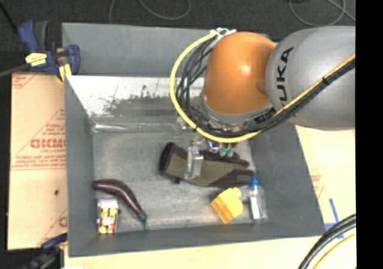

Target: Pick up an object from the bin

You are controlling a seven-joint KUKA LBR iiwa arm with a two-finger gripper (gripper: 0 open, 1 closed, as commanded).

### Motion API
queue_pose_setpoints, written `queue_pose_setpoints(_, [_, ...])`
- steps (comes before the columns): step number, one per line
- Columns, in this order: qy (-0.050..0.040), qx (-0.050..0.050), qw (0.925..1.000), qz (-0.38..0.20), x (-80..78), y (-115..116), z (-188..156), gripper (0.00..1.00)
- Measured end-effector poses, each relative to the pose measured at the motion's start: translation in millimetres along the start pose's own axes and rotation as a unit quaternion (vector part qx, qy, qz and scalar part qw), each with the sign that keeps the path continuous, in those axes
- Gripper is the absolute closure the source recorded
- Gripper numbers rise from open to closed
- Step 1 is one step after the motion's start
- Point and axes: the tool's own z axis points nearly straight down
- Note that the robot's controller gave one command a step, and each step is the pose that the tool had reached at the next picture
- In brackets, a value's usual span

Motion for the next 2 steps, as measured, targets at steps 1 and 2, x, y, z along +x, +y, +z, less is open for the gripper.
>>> queue_pose_setpoints(1, [0.0093, 0.001, 0.9988, -0.047, -9.9, -12.4, 35.9, 0.00])
queue_pose_setpoints(2, [0.0053, 0.001, 0.9853, -0.171, -19.8, -19.9, 53.6, 0.00])
